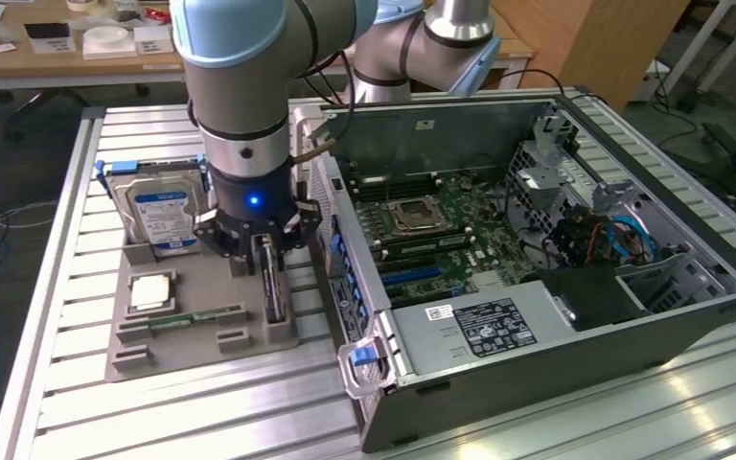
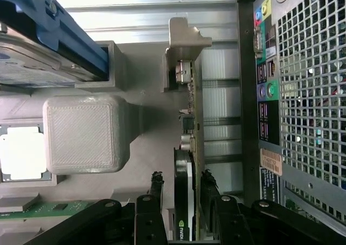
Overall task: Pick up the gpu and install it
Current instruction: 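Pick up the gpu and move the gpu toward the slot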
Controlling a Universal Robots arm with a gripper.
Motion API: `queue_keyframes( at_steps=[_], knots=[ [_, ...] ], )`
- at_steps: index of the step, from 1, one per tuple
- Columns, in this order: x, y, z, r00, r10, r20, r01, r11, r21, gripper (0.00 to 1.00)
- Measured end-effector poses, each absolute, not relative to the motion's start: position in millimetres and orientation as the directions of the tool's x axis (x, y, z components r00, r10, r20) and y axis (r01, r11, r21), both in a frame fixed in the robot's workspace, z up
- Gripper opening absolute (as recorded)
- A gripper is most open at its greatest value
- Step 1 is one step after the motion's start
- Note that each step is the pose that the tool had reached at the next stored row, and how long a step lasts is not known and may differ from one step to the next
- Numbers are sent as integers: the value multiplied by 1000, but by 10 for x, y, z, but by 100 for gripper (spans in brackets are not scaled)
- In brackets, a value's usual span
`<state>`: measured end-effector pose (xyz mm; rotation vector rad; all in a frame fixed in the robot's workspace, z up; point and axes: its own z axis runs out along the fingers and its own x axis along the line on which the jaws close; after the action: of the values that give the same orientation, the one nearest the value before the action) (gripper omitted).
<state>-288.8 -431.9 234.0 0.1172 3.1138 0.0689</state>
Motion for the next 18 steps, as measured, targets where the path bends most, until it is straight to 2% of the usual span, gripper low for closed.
queue_keyframes(
  at_steps=[18],
  knots=[
    [-2888, -4351, 2339, -997, 76, -23, 75, 996, 45, 42]
  ],
)
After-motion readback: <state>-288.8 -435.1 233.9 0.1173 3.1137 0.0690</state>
